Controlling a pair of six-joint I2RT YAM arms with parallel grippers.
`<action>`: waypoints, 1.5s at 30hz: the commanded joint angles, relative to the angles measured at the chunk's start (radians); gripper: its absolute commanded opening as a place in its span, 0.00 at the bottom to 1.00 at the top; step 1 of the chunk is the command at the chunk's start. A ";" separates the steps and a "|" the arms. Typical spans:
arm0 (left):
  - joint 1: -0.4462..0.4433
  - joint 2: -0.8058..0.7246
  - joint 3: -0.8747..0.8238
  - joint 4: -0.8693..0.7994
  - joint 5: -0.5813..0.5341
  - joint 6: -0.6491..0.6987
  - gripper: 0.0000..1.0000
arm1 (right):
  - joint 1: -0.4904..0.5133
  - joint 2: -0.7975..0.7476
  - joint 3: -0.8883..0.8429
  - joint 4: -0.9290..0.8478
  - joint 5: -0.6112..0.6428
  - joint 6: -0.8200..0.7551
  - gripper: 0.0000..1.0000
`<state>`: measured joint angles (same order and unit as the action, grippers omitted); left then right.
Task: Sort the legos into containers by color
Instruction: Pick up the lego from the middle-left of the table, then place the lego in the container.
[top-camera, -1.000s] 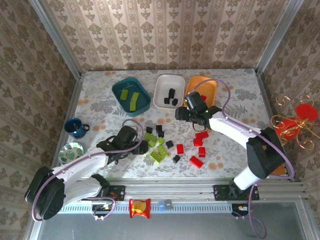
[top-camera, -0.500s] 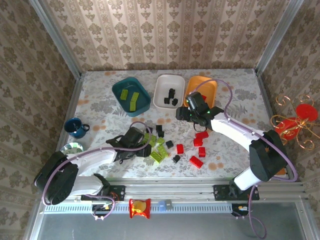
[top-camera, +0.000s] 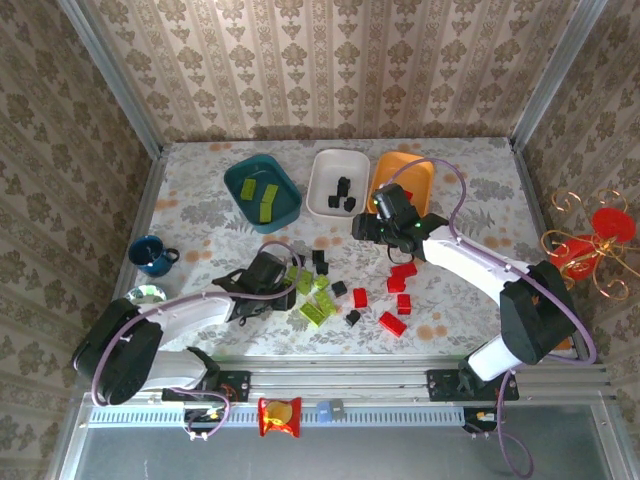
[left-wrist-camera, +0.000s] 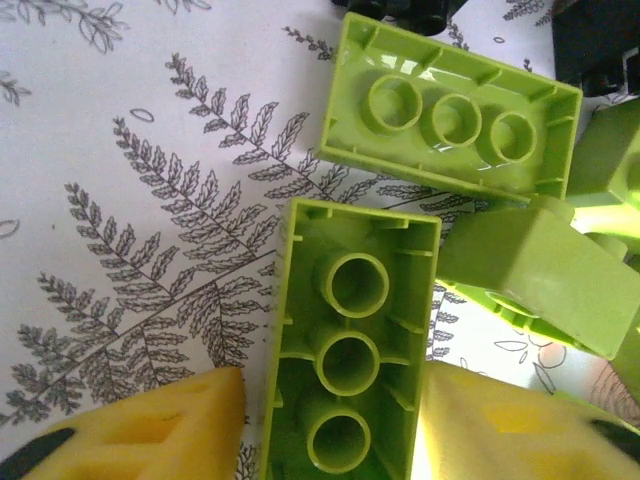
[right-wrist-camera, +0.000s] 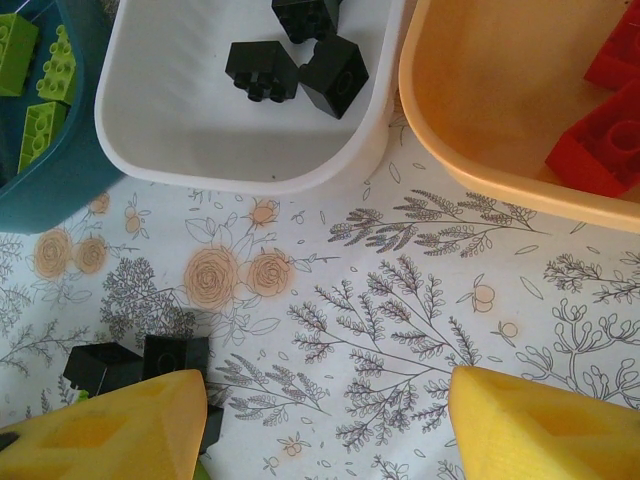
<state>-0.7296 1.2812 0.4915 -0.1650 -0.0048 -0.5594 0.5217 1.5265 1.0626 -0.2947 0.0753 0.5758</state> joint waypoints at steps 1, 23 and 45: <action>0.005 -0.033 0.017 -0.051 -0.008 0.019 0.41 | 0.001 -0.037 -0.016 -0.025 0.037 0.007 0.67; 0.377 0.224 0.564 0.054 -0.111 0.088 0.37 | 0.000 -0.052 -0.070 -0.007 0.023 0.047 0.67; 0.409 0.382 0.805 0.006 0.093 0.030 0.89 | 0.026 -0.123 -0.224 0.000 -0.036 0.093 0.67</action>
<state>-0.2970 1.7954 1.3617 -0.2276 0.0204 -0.4675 0.5411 1.4445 0.8574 -0.2794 0.0212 0.6502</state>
